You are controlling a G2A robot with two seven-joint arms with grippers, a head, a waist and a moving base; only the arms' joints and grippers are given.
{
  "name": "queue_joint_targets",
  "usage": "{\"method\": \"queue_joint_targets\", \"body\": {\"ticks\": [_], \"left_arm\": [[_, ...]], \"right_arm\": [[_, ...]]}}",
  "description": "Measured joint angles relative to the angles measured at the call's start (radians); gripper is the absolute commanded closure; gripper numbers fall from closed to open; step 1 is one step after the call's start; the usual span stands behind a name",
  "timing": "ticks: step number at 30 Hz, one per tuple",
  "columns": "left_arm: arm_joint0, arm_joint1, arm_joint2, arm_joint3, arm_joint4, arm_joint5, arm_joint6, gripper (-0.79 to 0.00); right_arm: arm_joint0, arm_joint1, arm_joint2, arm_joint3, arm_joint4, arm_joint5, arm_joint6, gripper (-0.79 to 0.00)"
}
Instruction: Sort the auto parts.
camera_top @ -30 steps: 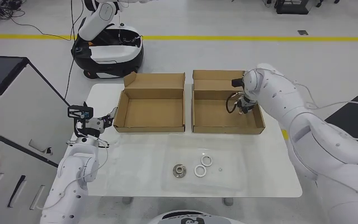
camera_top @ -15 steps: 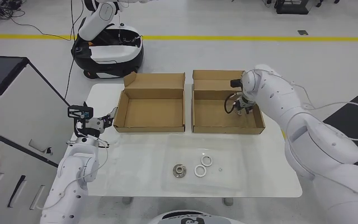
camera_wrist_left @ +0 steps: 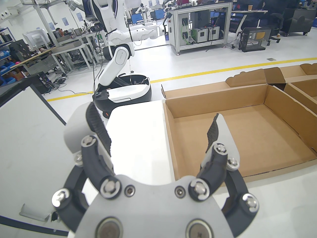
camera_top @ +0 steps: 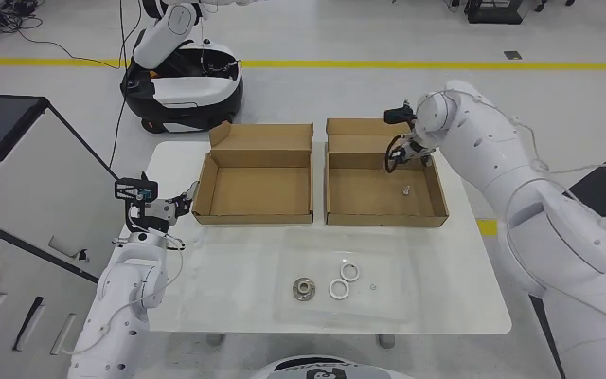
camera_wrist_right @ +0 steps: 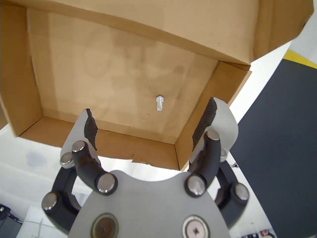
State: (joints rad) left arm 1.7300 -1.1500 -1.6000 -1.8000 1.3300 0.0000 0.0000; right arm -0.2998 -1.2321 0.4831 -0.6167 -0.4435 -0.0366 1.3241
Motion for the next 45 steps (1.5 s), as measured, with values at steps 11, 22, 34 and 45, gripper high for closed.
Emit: {"method": "queue_joint_targets", "body": {"ticks": [11,22,34,45], "left_arm": [[0.000,0.000,0.000,0.000,0.000,0.000,0.000,-0.785],[0.000,0.000,0.000,0.000,0.000,0.000,0.000,-0.785],[0.000,0.000,0.000,0.000,0.000,0.000,0.000,-0.785],[0.000,0.000,0.000,0.000,0.000,0.000,0.000,-0.785]], "right_arm": [[-0.211,0.190,0.223,-0.665,-0.075,0.129,0.200,-0.785],[-0.523,0.365,0.388,-1.265,-0.091,0.204,0.212,-0.785],[-0.562,0.494,0.363,-1.439,0.072,0.085,0.212,-0.785],[-0.546,0.577,0.284,-1.520,0.104,-0.047,0.212,-0.785]]}}
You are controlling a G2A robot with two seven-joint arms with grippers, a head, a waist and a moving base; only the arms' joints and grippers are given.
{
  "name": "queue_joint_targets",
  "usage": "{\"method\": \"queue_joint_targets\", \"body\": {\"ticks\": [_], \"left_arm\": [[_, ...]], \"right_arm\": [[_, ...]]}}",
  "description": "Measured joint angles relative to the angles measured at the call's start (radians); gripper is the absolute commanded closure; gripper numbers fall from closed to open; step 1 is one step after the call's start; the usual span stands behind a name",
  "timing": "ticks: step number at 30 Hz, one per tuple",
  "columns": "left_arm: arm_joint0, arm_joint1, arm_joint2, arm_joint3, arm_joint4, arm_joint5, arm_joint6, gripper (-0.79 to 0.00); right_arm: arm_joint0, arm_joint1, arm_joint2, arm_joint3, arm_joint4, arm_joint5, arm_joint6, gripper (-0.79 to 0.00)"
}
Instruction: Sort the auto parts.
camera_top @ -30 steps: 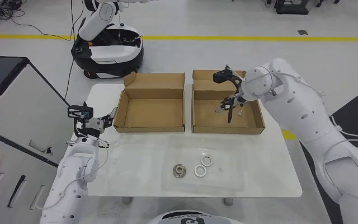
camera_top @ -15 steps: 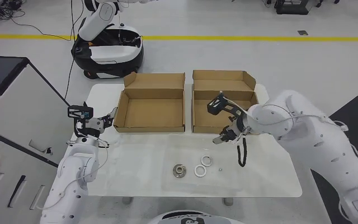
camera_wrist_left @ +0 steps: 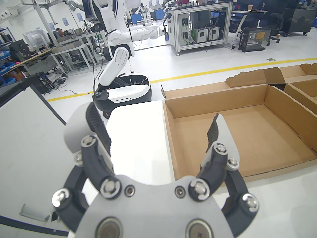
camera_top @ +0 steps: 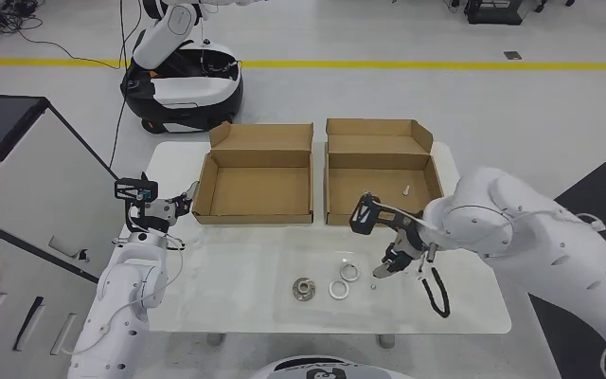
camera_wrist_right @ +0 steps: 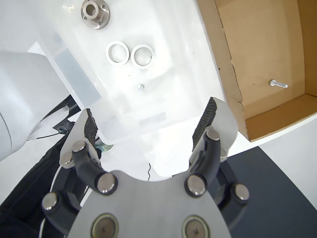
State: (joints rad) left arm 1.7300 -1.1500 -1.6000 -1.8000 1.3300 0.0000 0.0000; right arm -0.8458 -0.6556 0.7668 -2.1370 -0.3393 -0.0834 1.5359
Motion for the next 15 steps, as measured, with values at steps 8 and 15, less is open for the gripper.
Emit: {"method": "queue_joint_targets", "body": {"ticks": [8,15], "left_arm": [[0.000,0.000,0.000,0.000,0.000,0.000,0.000,-0.785],[0.000,0.000,0.000,0.000,0.000,0.000,0.000,-0.785]], "right_arm": [[-0.012,0.030,-0.077,-0.048,-0.014,-0.020,0.000,-0.785],[-0.021,0.033,-0.122,-0.047,-0.019,-0.002,0.000,-0.785]]}}
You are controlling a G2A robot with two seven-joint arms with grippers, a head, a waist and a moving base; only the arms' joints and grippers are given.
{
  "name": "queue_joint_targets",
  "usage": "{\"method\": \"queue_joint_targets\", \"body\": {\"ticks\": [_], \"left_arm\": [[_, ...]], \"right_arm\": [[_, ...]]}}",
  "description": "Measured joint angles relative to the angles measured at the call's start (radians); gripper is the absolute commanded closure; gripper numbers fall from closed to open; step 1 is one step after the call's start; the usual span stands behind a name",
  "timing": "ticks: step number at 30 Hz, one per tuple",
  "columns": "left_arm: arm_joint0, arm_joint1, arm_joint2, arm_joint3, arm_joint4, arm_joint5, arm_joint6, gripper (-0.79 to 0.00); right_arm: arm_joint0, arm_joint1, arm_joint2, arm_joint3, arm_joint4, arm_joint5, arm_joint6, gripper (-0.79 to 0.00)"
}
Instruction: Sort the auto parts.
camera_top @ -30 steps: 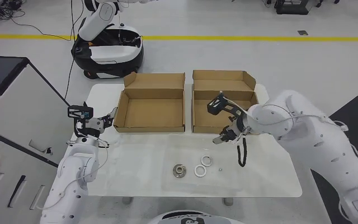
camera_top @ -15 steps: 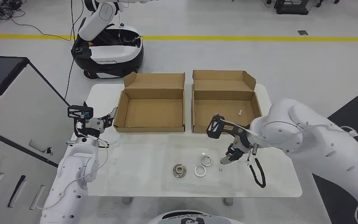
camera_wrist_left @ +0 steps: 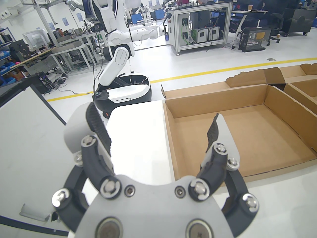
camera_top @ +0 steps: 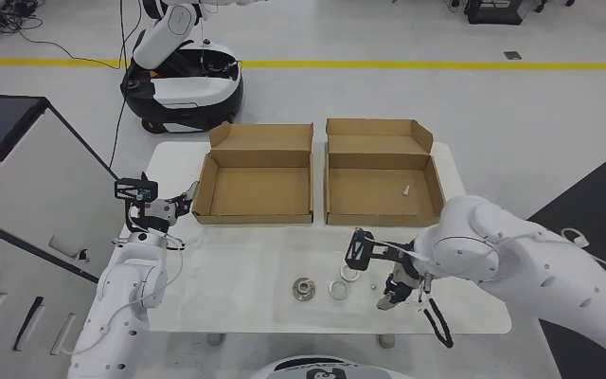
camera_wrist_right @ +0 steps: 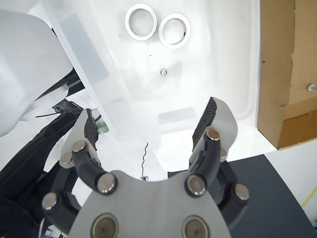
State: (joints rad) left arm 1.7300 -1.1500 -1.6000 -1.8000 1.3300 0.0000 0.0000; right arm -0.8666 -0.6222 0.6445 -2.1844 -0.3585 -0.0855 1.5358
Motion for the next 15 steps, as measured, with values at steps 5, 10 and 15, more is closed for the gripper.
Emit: {"method": "queue_joint_targets", "body": {"ticks": [5,10,15], "left_arm": [[0.000,0.000,0.000,0.000,0.000,0.000,0.000,-0.785],[0.000,0.000,0.000,0.000,0.000,0.000,0.000,-0.785],[0.000,0.000,0.000,0.000,0.000,0.000,0.000,-0.785]], "right_arm": [[-0.010,-0.013,-0.028,0.027,-0.033,0.000,-0.024,-0.785],[-0.005,-0.030,-0.048,0.053,-0.050,-0.005,-0.046,-0.785],[0.010,-0.046,-0.065,0.090,-0.054,-0.011,-0.035,-0.785]]}}
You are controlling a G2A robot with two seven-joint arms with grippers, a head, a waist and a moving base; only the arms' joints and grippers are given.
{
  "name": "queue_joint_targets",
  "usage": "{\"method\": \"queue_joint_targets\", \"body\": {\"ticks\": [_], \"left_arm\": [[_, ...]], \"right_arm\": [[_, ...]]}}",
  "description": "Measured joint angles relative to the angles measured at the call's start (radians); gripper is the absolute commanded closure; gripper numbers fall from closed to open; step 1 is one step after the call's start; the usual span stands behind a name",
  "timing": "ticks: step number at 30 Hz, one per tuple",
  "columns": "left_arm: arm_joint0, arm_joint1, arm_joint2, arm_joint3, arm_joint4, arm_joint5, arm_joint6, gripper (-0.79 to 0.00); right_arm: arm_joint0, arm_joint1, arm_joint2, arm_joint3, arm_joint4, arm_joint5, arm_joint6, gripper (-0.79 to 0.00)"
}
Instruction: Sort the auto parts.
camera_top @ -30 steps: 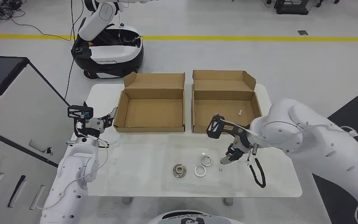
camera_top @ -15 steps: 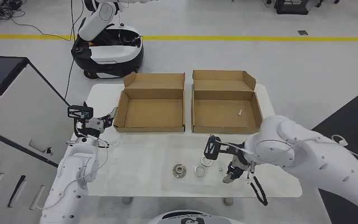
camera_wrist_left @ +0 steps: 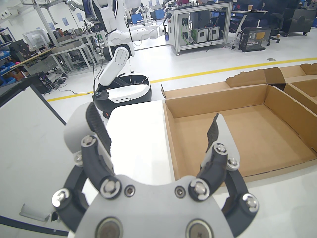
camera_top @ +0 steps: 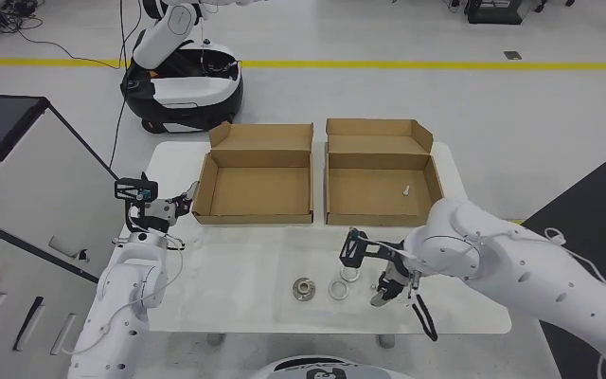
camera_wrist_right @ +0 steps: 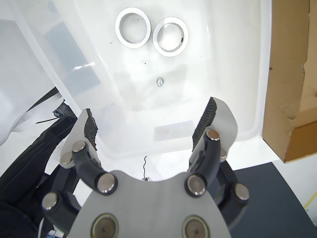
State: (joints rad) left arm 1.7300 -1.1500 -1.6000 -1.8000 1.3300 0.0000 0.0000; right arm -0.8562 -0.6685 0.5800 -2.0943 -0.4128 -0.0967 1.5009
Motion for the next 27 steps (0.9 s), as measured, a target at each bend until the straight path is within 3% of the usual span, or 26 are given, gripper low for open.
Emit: {"method": "queue_joint_targets", "body": {"ticks": [1,5,14,27], "left_arm": [[0.000,0.000,0.000,0.000,0.000,0.000,0.000,-0.785],[0.000,0.000,0.000,0.000,0.000,0.000,0.000,-0.785],[0.000,0.000,0.000,0.000,0.000,0.000,0.000,-0.785],[0.000,0.000,0.000,0.000,0.000,0.000,0.000,-0.785]], "right_arm": [[0.002,-0.003,-0.004,0.008,-0.003,-0.003,0.004,-0.785],[0.008,-0.016,-0.017,0.043,-0.009,-0.004,-0.003,-0.600],[0.018,-0.053,-0.056,0.096,-0.021,0.019,-0.035,-0.431],[0.015,-0.093,-0.106,0.180,-0.062,0.047,-0.025,-0.376]]}}
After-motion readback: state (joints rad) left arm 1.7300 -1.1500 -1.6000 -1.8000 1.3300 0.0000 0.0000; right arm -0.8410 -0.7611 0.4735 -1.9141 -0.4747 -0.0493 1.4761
